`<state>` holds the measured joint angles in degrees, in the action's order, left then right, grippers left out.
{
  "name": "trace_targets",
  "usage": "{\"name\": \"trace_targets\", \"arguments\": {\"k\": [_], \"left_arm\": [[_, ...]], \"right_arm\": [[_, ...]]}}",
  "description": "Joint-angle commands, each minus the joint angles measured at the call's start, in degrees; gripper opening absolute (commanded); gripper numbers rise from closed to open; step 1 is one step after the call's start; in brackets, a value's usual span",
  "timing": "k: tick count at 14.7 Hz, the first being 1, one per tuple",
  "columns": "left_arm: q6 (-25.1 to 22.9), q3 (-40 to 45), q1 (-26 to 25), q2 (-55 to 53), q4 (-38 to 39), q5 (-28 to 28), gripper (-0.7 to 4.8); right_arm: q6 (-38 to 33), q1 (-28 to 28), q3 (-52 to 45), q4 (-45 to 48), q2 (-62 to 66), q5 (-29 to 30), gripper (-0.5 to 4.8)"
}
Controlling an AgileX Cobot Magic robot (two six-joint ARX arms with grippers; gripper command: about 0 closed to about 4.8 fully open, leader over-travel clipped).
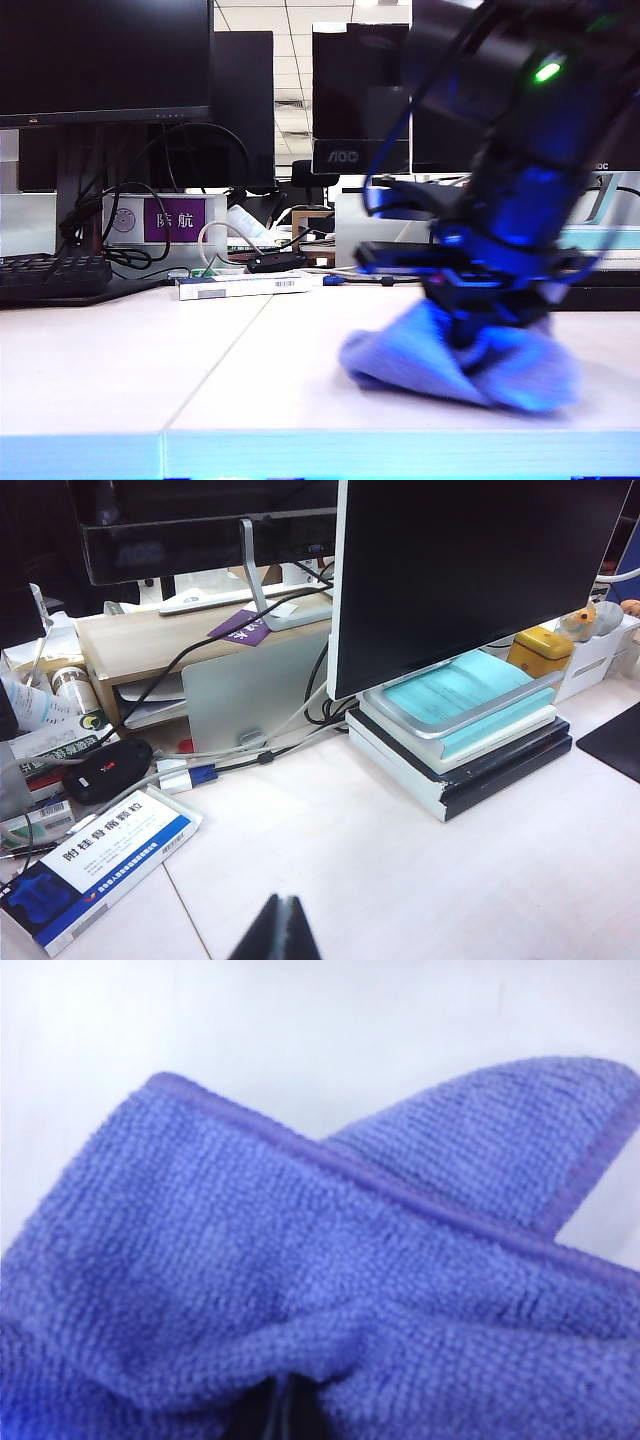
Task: Wipe the table from front to back using the rag.
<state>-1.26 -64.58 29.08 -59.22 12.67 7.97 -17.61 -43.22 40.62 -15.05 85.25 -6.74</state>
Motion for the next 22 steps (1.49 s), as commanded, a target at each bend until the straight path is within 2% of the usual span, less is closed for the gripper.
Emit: {"name": "trace_targets", "arguments": {"k": [1,9,10,13,14,16,17,18,19,20,21,22], "left_arm": [[0.22,-0.31,0.07,0.20,-0.63,0.26,-0.05],[0.22,-0.33,0.07,0.20,-0.70,0.26,-0.05],[0.22,-0.31,0.07,0.20,-0.70,0.26,-0.05],[0.22,-0.33,0.07,0.20,-0.59,0.26,-0.05],[0.22,-0.33,0.07,0.20,-0.55,0.26,-0.05],[0.22,-0.33,0.07,0.20,-0.57,0.26,-0.05],[0.22,-0.31,0.07,0.20,-0.63,0.24,-0.05],[0.22,-0.33,0.07,0.20,-0.66,0.26,-0.05],[0.22,-0.31,0.07,0.20,-0.63,0.26,-0.05],[0.22,-0.33,0.07,0.20,-0.59,0.26,-0.05],[0.22,-0.31,0.07,0.20,-0.50,0.26,-0.05],[0.22,-0.33,0.07,0.20,-0.46,0.26,-0.05]], "right_arm": [[-0.44,-1.38,-1.88,-10.62,-2.58,0.61,-0.06],[0.26,-2.05,-2.80,-11.87,-3.56,-0.22,-0.04],[0.33,-1.97,-2.58,-8.41,-4.24,-0.96,2.82],[3.48,-0.42,2.78,-7.80,-4.22,-1.16,2.59],[4.17,-0.11,5.05,-9.05,-4.22,-1.29,2.01],[6.38,0.96,10.49,-11.82,-4.22,-2.36,-0.09],[7.02,1.07,13.38,-13.46,-4.22,-2.34,-0.01],[7.67,1.11,18.69,-15.69,-4.66,-2.34,2.27],[8.70,1.11,20.39,-16.63,-5.27,-2.27,2.74],[9.07,1.11,21.05,-17.35,-5.66,-2.12,2.50],[9.07,1.14,22.18,-19.19,-6.27,-2.29,0.29],[9.09,1.16,23.04,-20.37,-6.75,-2.40,0.08]]}}
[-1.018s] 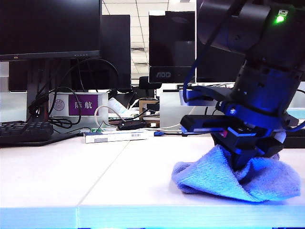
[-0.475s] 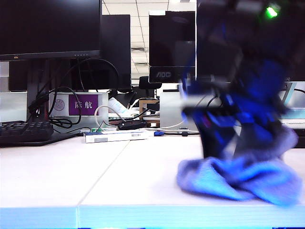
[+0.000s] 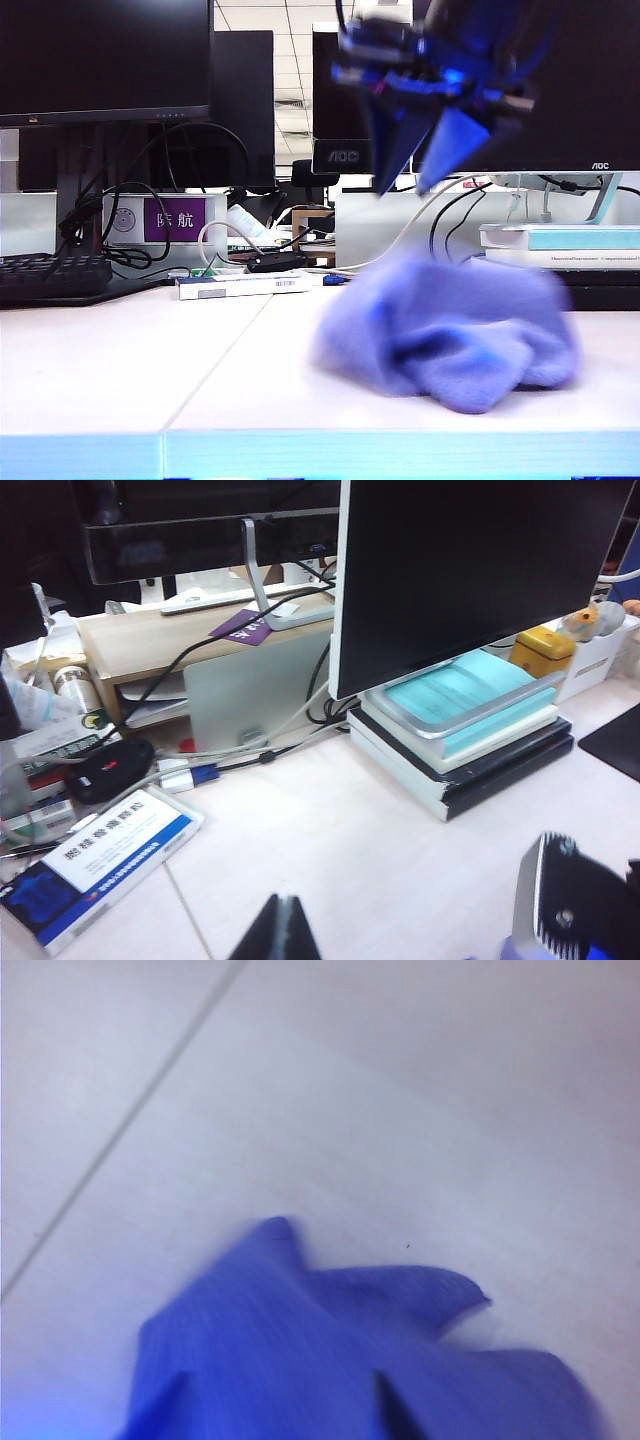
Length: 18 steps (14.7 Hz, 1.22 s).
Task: Wipe the table from front to back using the rag.
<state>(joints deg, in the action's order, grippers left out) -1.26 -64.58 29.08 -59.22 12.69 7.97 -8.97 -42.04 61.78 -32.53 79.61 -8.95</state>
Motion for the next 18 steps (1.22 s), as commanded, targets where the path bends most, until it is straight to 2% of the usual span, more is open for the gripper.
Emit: {"name": "trace_targets", "arguments": {"k": [1,2,4,6,9,11,12,14,18], "left_arm": [[0.20,-0.33,0.07,0.20,-0.35,0.26,-0.05],[0.22,-0.33,0.07,0.20,-0.37,0.28,-0.05],[0.20,-0.31,0.07,1.73,0.24,1.31,-0.05],[0.24,-0.31,0.07,4.24,3.23,1.33,-0.05],[-1.73,-0.26,0.07,10.19,12.74,1.31,-0.05],[-1.73,0.48,0.07,15.32,17.81,1.33,-0.05],[-1.40,2.38,0.09,19.56,19.45,3.19,-0.05],[1.90,7.02,0.11,25.81,20.06,5.33,-0.05],[1.92,19.23,0.11,39.60,19.80,5.33,-0.05]], "right_arm": [[0.46,-0.02,3.45,-3.74,-2.16,-0.15,0.00],[0.48,-0.02,4.13,-3.43,-3.17,-0.20,0.46],[0.48,-0.04,5.66,-1.38,-7.91,-6.03,-0.03],[1.97,0.09,5.64,1.33,-13.20,-7.74,-0.01],[7.56,0.09,4.74,6.05,-21.70,-10.62,-0.02],[7.67,0.09,0.63,7.58,-27.28,-10.34,-0.01],[7.50,0.04,-4.70,10.08,-32.15,-8.72,-0.01],[7.50,0.02,-12.85,13.70,-39.10,-4.20,-0.02],[7.52,0.07,-28.79,16.09,-52.15,-3.37,-0.01]]}}
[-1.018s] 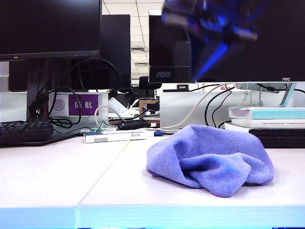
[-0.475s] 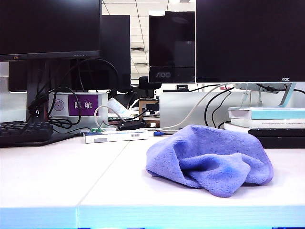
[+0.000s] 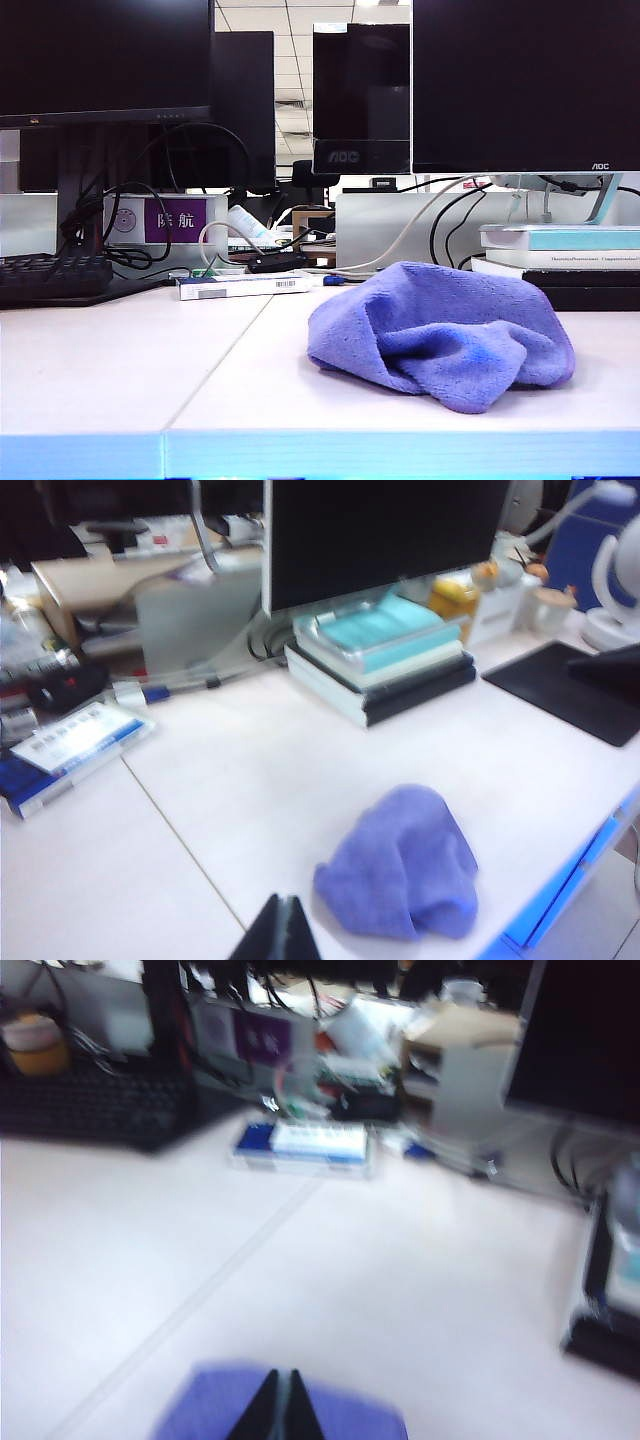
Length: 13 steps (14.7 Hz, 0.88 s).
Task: Wipe the table from front to back using the rag.
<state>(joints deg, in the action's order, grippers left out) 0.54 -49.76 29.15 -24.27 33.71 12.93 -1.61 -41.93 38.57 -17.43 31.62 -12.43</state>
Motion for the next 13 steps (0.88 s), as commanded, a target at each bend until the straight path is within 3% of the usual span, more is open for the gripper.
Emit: {"name": "trace_targets", "arguments": {"k": [1,3,8,13], "left_arm": [[0.13,7.08,0.04,6.93,-1.29,0.46,-0.05],[0.22,13.53,0.04,11.06,-2.29,2.56,-0.05],[1.84,27.41,0.04,14.27,-15.37,2.29,-0.05],[3.04,43.45,0.04,14.29,-35.56,-0.24,-0.05]], "right_arm": [[0.13,-0.07,-8.52,0.96,-6.60,0.22,-0.02],[0.13,-0.17,-13.84,0.94,-10.60,0.37,0.00],[0.15,-0.17,-18.56,-0.98,-16.63,0.57,0.00],[0.17,-0.20,-18.62,-0.96,-16.74,0.59,0.00]]}}
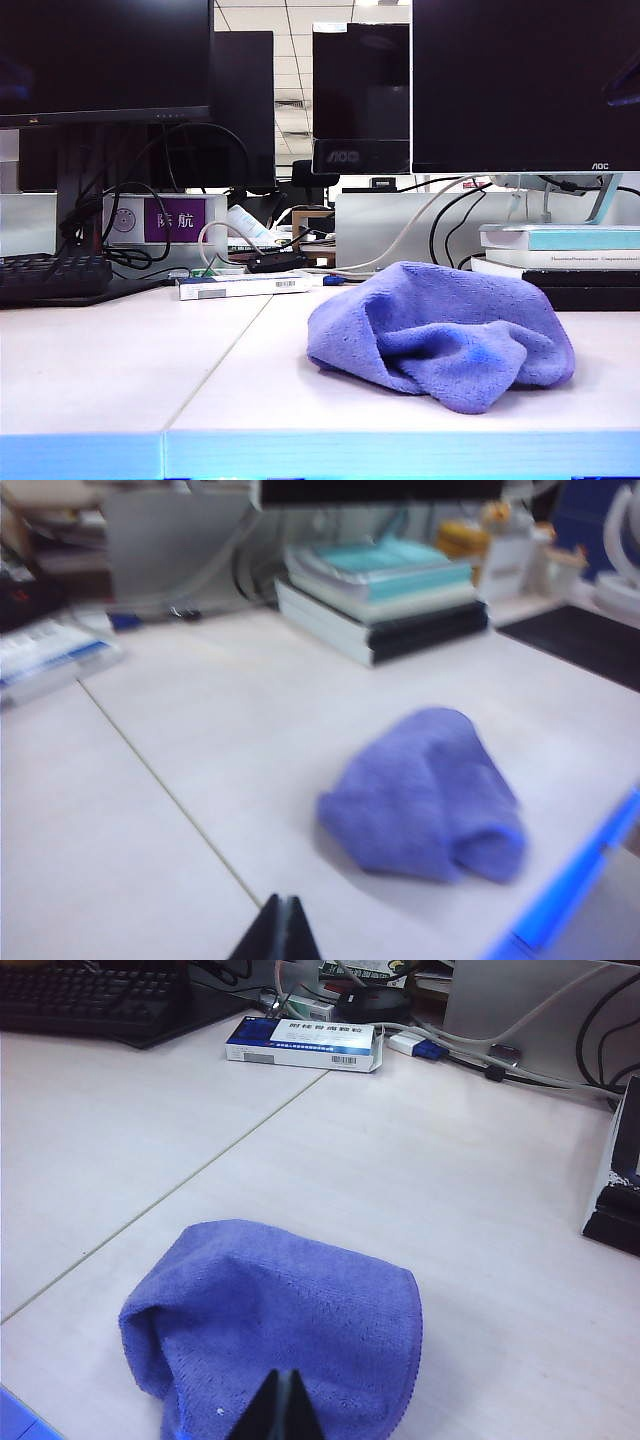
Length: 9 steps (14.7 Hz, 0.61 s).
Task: Wipe the table from front to back using the rag.
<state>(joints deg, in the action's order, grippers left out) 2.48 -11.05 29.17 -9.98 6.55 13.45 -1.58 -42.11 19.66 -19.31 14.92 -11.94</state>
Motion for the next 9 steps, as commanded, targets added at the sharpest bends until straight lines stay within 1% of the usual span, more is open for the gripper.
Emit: {"name": "trace_targets", "arguments": {"k": [1,3,5,7,8,9], "left_arm": [[1.18,6.49,0.02,0.11,-9.33,-0.79,-0.05],[1.42,8.90,-0.26,2.73,-9.75,-3.28,-0.05],[1.62,10.34,-3.10,5.62,-9.66,-3.58,-0.05],[2.58,10.62,-9.73,8.17,-8.20,-2.84,-0.05],[2.73,10.62,-14.91,8.92,-8.26,-2.23,-0.05],[2.97,10.62,-17.09,9.31,-8.24,-2.29,-0.05]], "right_arm": [[0.15,-0.02,0.26,0.92,-0.04,0.11,0.00],[0.15,-0.02,0.26,0.92,-0.04,0.09,0.00],[0.15,0.00,0.26,0.92,-0.04,0.11,0.00],[0.13,0.00,0.28,0.92,-0.04,0.11,0.00],[0.15,0.02,0.28,0.92,-0.04,0.11,0.00],[0.15,0.02,0.28,0.92,-0.04,0.11,0.00]]}}
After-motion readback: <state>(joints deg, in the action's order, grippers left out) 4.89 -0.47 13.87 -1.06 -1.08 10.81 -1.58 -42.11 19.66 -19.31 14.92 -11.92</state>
